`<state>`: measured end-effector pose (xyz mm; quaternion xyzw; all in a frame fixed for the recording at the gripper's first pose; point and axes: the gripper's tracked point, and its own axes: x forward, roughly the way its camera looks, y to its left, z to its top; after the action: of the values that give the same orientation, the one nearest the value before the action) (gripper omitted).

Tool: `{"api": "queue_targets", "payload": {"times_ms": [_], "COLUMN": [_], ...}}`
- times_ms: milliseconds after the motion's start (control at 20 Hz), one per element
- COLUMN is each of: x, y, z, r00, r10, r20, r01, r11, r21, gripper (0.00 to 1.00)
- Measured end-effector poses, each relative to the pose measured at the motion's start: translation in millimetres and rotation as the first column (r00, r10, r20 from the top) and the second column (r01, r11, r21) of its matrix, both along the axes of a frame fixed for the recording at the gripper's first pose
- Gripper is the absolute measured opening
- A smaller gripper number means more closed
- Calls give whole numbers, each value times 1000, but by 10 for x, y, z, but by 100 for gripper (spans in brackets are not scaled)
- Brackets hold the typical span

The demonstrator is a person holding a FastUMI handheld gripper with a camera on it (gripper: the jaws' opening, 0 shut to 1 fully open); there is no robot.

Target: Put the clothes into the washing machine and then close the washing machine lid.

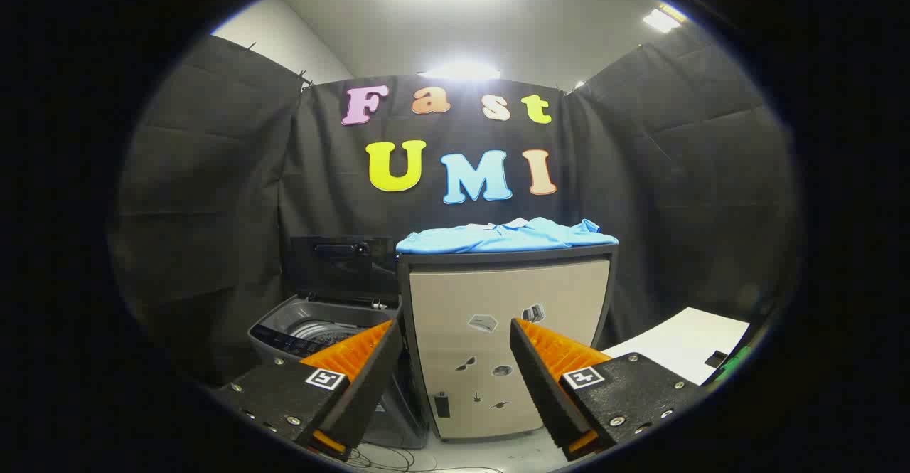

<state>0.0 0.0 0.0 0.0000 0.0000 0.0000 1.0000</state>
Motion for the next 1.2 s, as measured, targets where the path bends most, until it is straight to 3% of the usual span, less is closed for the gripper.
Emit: {"api": "queue_targets", "payload": {"times_ms": [850,1200], "x": [-83,-70], "y": [-9,14], "z": [105,379], "r00": [1000,1000], "r10": [-2,16], "r20": [3,26], "r01": [2,-15], "r11": [1000,999], "r21": [-19,-30], "gripper": [95,95]}}
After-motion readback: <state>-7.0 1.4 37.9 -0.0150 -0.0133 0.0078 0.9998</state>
